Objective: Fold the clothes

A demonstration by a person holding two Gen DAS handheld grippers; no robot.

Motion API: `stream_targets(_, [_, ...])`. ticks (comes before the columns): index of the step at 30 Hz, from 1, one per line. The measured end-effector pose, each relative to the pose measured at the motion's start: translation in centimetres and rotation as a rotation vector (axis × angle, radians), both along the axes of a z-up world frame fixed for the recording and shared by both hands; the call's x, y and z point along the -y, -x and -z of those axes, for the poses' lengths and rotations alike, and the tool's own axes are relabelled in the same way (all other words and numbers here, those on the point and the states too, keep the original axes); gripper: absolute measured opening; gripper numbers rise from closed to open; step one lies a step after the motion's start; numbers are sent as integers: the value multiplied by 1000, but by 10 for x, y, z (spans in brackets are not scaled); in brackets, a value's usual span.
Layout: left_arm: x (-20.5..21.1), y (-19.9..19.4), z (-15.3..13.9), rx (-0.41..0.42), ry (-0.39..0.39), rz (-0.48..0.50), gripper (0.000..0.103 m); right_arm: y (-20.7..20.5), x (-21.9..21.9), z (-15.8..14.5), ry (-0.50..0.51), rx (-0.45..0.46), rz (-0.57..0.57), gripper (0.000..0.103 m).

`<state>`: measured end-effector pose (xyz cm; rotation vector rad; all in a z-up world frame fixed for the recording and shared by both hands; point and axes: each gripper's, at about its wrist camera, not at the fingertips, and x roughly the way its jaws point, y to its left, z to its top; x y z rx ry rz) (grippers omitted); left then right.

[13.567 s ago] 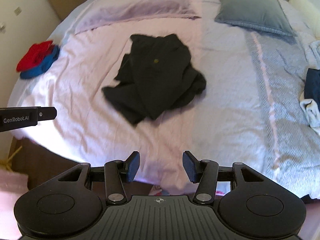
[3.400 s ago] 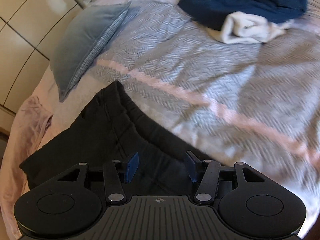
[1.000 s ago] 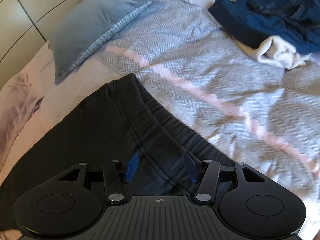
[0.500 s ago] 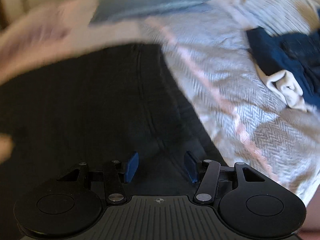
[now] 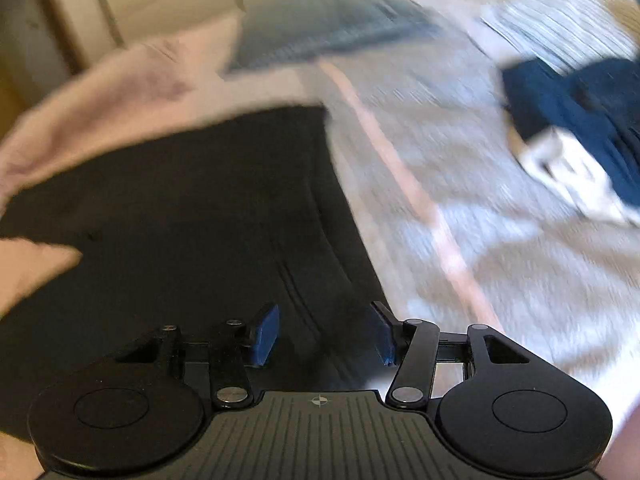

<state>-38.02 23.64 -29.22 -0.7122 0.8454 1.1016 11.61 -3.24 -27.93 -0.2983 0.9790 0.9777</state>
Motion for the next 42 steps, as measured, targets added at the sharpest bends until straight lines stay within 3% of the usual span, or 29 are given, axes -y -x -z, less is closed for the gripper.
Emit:
stream_targets(4, [-9, -42, 3, 61, -22, 93, 17, -43, -31, 11, -89, -149, -10, 53])
stream_targets(7, [-25, -66, 8, 93, -28, 140, 17, -69, -57, 23, -111, -166, -14, 53])
stream_targets(13, [-72, -104, 22, 136, -1, 203, 17, -103, -95, 53, -159, -285, 7, 53])
stream_targets(16, [-93, -119, 30, 141, 11, 225, 17, -116, -110, 66, -161, -337, 11, 41])
stream_targets(17, [-99, -124, 32, 143, 17, 233, 17, -120, -114, 69, -152, -346, 16, 28])
stream_targets(18, [-104, -129, 34, 143, 19, 240, 17, -122, -115, 70, -148, -337, 16, 12])
stream_targets(19, [-108, -133, 36, 142, 20, 247, 17, -124, -113, 68, -165, -324, 6, 5])
stream_targets(24, [-124, -150, 46, 132, 13, 275, 17, -108, -104, 38, -249, -157, -23, 2])
stream_targets(27, [-129, -158, 58, 117, 25, 270, 17, -100, -113, 62, -139, -85, 26, 1])
stream_targets(30, [-127, -160, 64, 75, 29, 287, 17, -90, -124, 80, -60, -39, 62, 2])
stream_targets(32, [-123, -155, 61, 61, 21, 297, 17, -84, -123, 68, -38, -5, 109, 9])
stream_targets(35, [-114, -138, 56, 43, 11, 283, 17, -62, -112, 35, 29, 159, 166, 24])
stream_targets(36, [-110, -131, 54, 38, 11, 272, 17, -51, -107, 24, 33, 200, 159, 24])
stream_targets(39, [-89, -106, 52, 48, 18, 232, 17, -14, -90, 7, 1, 165, 37, 25])
stream_targets(42, [-63, -81, 57, -9, 10, 187, 18, 15, -74, 34, 157, 199, -56, 27])
